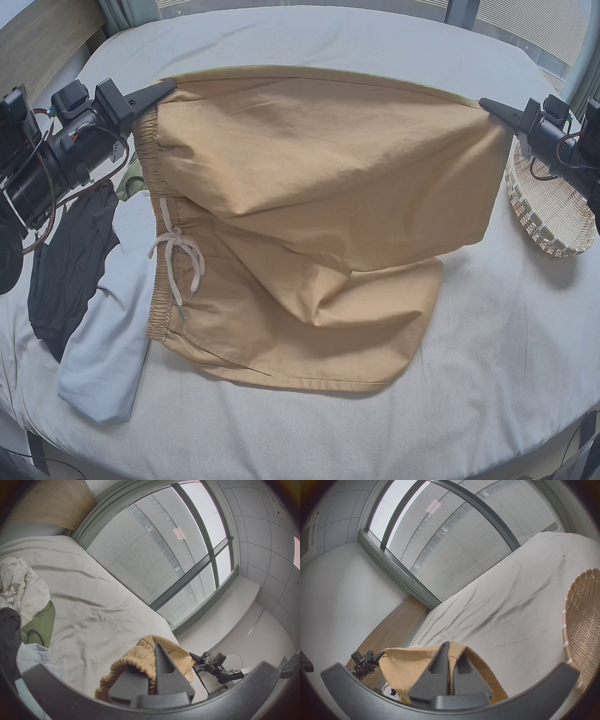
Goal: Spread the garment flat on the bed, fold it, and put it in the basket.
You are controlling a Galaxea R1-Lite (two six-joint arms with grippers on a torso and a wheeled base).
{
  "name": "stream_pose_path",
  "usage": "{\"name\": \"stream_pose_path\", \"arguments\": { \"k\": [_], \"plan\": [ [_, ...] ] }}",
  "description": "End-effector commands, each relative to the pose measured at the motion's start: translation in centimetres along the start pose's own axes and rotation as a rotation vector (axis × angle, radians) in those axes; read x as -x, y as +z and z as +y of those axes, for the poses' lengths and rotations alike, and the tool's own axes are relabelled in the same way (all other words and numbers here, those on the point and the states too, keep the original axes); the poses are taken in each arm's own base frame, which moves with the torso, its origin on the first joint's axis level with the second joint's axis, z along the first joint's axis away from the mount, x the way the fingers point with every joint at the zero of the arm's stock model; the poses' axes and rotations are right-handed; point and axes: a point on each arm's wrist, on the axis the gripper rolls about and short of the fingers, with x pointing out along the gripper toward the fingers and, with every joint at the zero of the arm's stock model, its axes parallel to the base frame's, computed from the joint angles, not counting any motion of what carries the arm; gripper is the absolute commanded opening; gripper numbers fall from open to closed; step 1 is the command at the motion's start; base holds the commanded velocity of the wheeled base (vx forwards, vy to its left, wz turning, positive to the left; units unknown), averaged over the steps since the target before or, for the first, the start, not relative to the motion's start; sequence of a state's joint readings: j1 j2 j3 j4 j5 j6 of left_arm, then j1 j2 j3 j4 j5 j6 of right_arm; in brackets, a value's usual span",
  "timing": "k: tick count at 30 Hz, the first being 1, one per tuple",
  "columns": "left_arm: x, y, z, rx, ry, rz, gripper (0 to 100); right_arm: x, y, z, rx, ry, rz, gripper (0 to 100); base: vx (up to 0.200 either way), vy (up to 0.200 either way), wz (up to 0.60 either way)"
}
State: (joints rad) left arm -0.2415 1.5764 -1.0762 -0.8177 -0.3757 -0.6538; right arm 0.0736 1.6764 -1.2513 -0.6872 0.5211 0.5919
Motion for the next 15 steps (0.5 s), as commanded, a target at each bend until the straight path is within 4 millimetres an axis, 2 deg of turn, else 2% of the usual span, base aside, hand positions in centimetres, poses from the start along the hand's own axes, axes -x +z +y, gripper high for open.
{"name": "stream_pose_path", "arguments": {
  "k": [1,11,12,15],
  "plan": [
    [-1.2,-0.4,1.8,0.011,0.026,0.001,0,-1.6,-0.9,-1.5,-0.008,-0.004,0.013,0,0.0,0.0,0.0],
    [-3.4,0.1,3.7,0.033,0.033,-0.027,0,-3.8,-1.8,-3.5,0.01,0.014,-0.013,0,0.0,0.0,0.0],
    [-3.7,0.1,3.9,0.032,0.031,-0.027,100,-4.1,-1.8,-3.8,0.011,0.012,-0.017,100,0.0,0.0,0.0],
    [-4.9,0.5,4.4,0.028,0.031,-0.041,100,-5.1,-1.7,-4.6,0.029,-0.009,-0.055,100,0.0,0.0,0.0]
  ]
}}
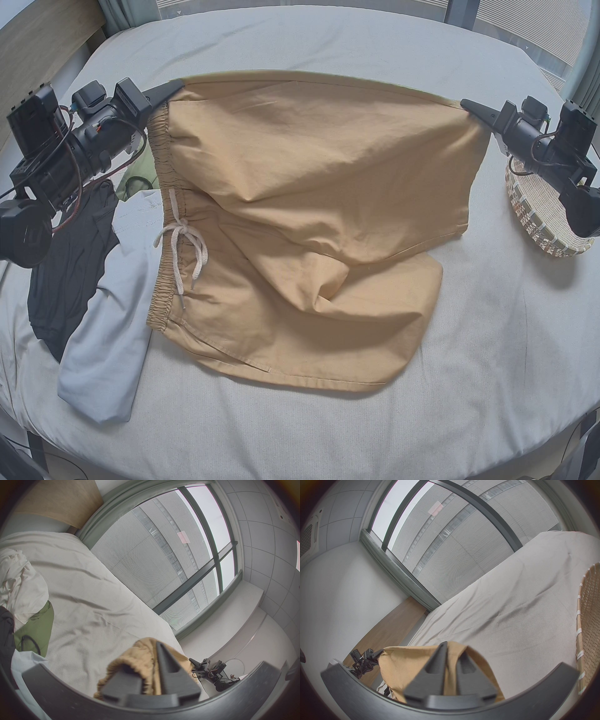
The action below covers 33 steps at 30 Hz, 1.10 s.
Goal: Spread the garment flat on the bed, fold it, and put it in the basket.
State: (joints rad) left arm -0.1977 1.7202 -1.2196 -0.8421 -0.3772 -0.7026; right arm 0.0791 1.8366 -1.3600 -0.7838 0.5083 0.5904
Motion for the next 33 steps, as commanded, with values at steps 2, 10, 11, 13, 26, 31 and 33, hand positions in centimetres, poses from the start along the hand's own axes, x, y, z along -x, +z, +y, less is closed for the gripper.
{"name": "stream_pose_path", "arguments": {
  "k": [2,10,11,13,26,31,33],
  "plan": [
    [-2.6,-0.3,2.3,0.01,0.033,-0.007,100,-1.7,-0.5,-1.9,0.017,-0.029,-0.039,100,0.0,0.0,0.0],
    [-1.6,0.9,6.2,0.059,0.285,0.049,100,1.6,-1.1,-0.2,-0.014,-0.066,0.008,100,0.0,0.0,0.0],
    [-1.3,1.1,5.9,0.064,0.301,0.056,100,2.3,-1.5,0.0,-0.024,-0.078,0.026,100,0.0,0.0,0.0],
    [-0.5,1.5,5.4,0.075,0.326,0.074,100,4.0,-2.8,0.4,-0.04,-0.103,0.068,100,0.0,0.0,0.0],
    [3.4,4.2,5.9,0.072,0.449,0.049,100,8.4,-10.4,-0.3,-0.066,-0.185,0.304,100,0.0,0.0,0.0],
    [4.9,3.9,5.6,0.079,0.465,0.058,100,8.7,-12.1,0.3,-0.08,-0.163,0.345,100,0.0,0.0,0.0],
    [5.8,3.6,5.1,0.087,0.461,0.071,100,8.6,-12.9,0.2,-0.089,-0.162,0.365,100,0.0,0.0,0.0]
  ]
}}
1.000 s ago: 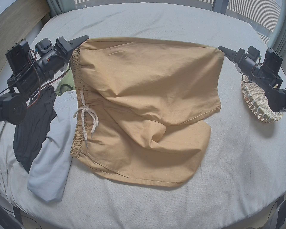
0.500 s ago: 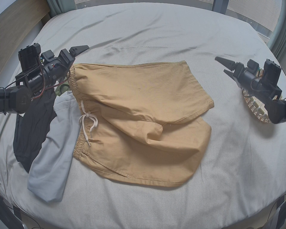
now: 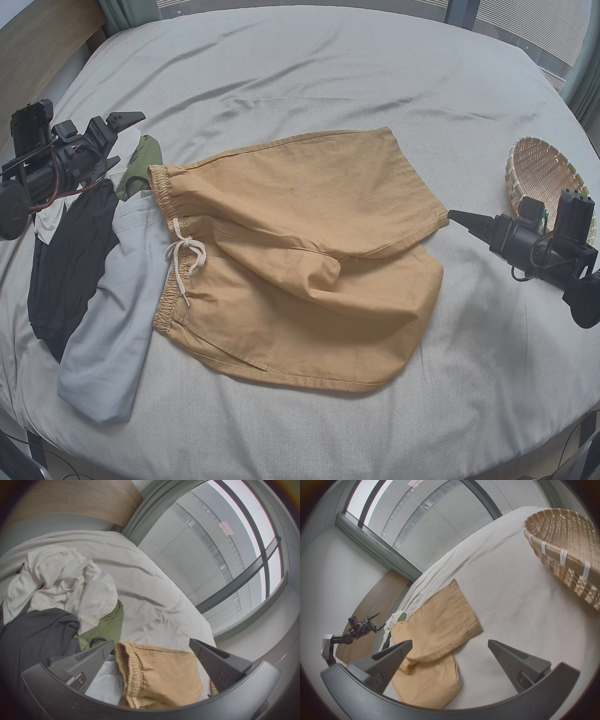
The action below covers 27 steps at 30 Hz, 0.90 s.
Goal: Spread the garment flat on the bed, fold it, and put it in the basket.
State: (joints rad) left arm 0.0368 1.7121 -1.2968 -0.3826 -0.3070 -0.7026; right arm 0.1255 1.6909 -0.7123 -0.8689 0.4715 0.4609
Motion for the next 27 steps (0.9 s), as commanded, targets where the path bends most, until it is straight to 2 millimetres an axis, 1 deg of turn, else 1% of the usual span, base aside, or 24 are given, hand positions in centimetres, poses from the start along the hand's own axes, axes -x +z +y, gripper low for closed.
{"name": "stream_pose_path", "arguments": {
  "k": [1,2,3,4,6,8,9,11,13,14,18,19,21,25,26,27],
  "plan": [
    [2.5,0.1,-0.4,-0.001,-0.005,-0.008,100,-0.3,-1.6,0.3,-0.012,0.011,0.048,100,0.0,0.0,0.0],
    [3.6,-0.4,-0.5,0.002,-0.024,0.019,100,-0.7,-2.1,0.1,-0.02,0.009,0.068,100,0.0,0.0,0.0],
    [3.8,-0.6,-0.4,0.004,-0.026,0.026,100,-0.7,-2.2,0.0,-0.02,0.007,0.07,100,0.0,0.0,0.0],
    [4.9,-1.3,-0.5,0.007,-0.052,0.06,100,-1.0,-2.6,-0.2,-0.01,0.004,0.085,100,0.0,0.0,0.0],
    [5.9,-1.8,-0.6,0.008,-0.072,0.079,100,-1.3,-3.0,-0.4,0.001,0.003,0.1,100,0.0,0.0,0.0],
    [7.6,-2.6,-1.0,0.003,-0.119,0.099,100,-1.7,-3.7,-0.2,0.012,0.013,0.126,100,0.0,0.0,0.0],
    [7.9,-2.7,-1.0,0.001,-0.129,0.101,100,-1.8,-3.8,-0.2,0.013,0.015,0.13,100,0.0,0.0,0.0],
    [9.2,-3.4,-1.1,-0.005,-0.173,0.113,100,-2.3,-4.4,0.3,0.014,0.033,0.148,100,0.0,0.0,0.0],
    [9.5,-3.6,-1.2,-0.008,-0.185,0.114,100,-2.5,-4.5,0.4,0.015,0.037,0.152,100,0.0,0.0,0.0],
    [10.2,-3.9,-1.2,-0.012,-0.202,0.115,100,-2.9,-4.8,0.6,0.016,0.047,0.161,100,0.0,0.0,0.0],
    [11.4,-4.7,-1.2,-0.012,-0.212,0.129,100,-3.6,-5.4,0.9,0.027,0.071,0.163,100,0.0,0.0,0.0],
    [11.4,-4.7,-1.2,-0.012,-0.212,0.129,100,-3.6,-5.4,0.9,0.027,0.071,0.163,100,0.0,0.0,0.0],
    [12.2,-4.9,-1.4,-0.015,-0.234,0.141,100,-4.0,-5.7,1.0,0.028,0.078,0.167,100,0.0,0.0,0.0],
    [12.4,-5.0,-1.5,-0.017,-0.241,0.143,100,-4.4,-6.0,0.6,0.027,0.078,0.166,100,0.0,0.0,0.0],
    [12.4,-5.0,-1.5,-0.017,-0.241,0.143,100,-4.4,-6.1,0.5,0.028,0.077,0.164,0,0.0,0.0,0.0],
    [12.4,-5.0,-1.5,-0.017,-0.241,0.143,100,-4.4,-6.1,0.5,0.029,0.079,0.16,0,0.0,0.0,0.0]
  ]
}}
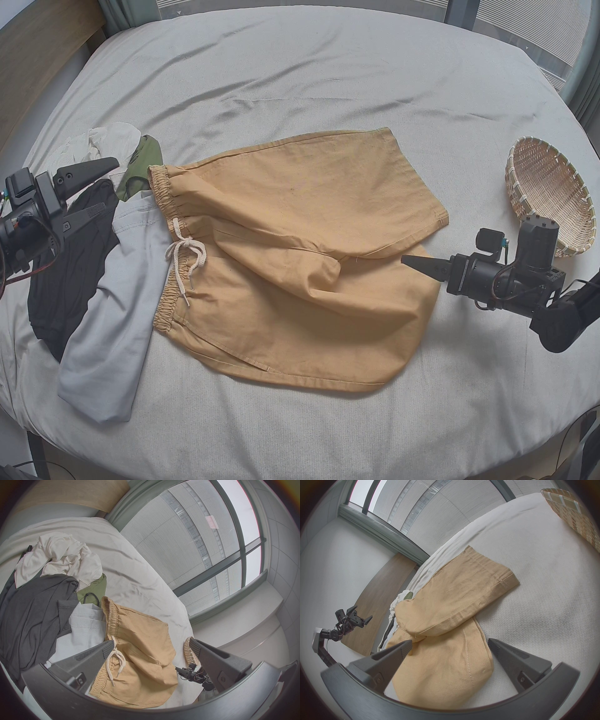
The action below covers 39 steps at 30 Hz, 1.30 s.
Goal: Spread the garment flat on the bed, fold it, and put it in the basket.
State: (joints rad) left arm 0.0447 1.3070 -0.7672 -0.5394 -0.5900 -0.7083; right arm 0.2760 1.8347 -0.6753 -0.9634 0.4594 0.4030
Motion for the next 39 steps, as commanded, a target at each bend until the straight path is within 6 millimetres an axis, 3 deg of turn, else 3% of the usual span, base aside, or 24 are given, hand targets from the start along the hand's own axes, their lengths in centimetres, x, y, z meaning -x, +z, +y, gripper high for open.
{"name": "stream_pose_path", "arguments": {
  "k": [1,6,16,20,34,39],
  "plan": [
    [0.7,-0.1,-0.6,-0.012,-0.012,-0.013,100,-0.8,-0.8,-0.6,-0.004,-0.013,0.006,0,0.0,0.0,0.0],
    [0.8,-0.3,-0.5,-0.008,-0.007,-0.008,100,-0.7,-0.5,-0.5,0.009,-0.021,-0.029,0,0.0,0.0,0.0],
    [0.9,-1.4,0.5,0.004,-0.003,0.012,100,4.3,-1.9,0.7,0.051,-0.048,-0.038,0,0.0,0.0,0.0],
    [0.9,-1.5,0.5,0.002,-0.005,0.01,100,5.1,-1.8,1.2,0.059,-0.042,-0.049,0,0.0,0.0,0.0],
    [0.9,-1.8,0.8,0.009,0.005,0.019,100,5.2,1.4,3.0,0.153,0.045,-0.237,0,0.0,0.0,0.0],
    [0.7,-1.9,1.0,0.012,0.008,0.025,100,3.6,2.9,2.9,0.173,0.065,-0.274,0,0.0,0.0,0.0]
  ]
}}
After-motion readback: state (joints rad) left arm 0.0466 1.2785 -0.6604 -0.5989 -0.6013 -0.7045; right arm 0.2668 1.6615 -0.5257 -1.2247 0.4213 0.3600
